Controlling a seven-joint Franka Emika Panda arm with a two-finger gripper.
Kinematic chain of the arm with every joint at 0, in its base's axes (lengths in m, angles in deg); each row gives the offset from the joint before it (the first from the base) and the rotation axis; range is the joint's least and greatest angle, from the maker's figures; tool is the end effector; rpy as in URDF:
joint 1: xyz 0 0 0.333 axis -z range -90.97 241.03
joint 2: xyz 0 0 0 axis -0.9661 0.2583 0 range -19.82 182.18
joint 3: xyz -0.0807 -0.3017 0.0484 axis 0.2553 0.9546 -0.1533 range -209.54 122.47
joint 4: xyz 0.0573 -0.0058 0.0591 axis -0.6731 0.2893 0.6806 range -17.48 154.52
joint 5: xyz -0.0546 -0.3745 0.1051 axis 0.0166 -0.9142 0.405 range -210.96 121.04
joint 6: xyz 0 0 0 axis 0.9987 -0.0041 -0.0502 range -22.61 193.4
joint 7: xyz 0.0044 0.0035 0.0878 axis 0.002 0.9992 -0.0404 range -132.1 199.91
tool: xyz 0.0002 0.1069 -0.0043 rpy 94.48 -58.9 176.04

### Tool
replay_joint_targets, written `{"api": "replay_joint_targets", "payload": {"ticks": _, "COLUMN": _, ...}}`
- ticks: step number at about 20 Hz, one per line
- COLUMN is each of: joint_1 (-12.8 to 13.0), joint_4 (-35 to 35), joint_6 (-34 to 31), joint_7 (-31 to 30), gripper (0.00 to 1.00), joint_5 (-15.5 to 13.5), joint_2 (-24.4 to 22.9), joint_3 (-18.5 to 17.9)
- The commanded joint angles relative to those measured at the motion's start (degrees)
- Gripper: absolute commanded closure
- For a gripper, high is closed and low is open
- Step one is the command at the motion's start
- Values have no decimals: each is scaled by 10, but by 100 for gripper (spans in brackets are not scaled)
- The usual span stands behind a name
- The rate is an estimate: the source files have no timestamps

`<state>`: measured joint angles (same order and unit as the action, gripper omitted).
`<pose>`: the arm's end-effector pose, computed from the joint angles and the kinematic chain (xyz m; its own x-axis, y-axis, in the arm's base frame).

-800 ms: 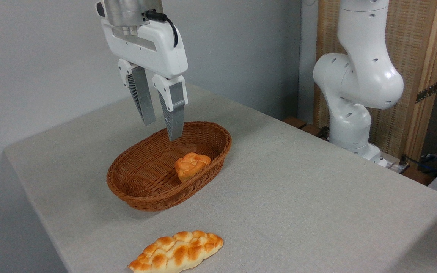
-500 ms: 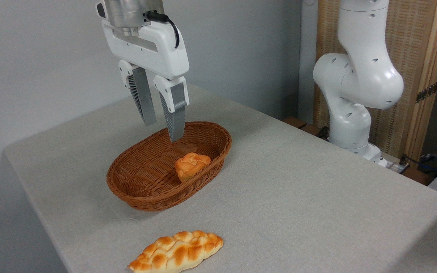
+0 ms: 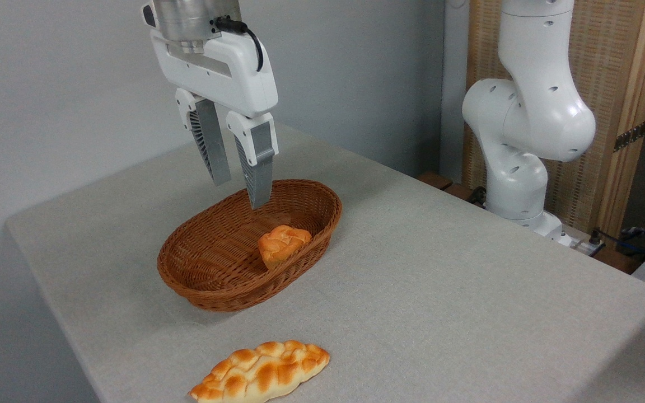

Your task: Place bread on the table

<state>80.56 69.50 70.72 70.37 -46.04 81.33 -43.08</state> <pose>0.5558 -0.0602 0.6187 0.7380 -0.6742 0.0280 -0.6745 -0.7382 0.0029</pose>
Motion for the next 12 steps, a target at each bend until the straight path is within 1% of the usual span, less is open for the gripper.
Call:
{"api": "replay_joint_targets", "payload": {"ticks": 1, "joint_1": 1, "joint_4": 1, "joint_6": -18, "joint_7": 12, "gripper": 0, "joint_5": -9, "joint_2": -4, "joint_3": -5}}
{"api": "replay_joint_targets", "payload": {"ticks": 12, "joint_1": 0, "joint_4": 3, "joint_6": -21, "joint_7": 11, "gripper": 0, "joint_5": -9, "joint_2": -7, "joint_3": -1}}
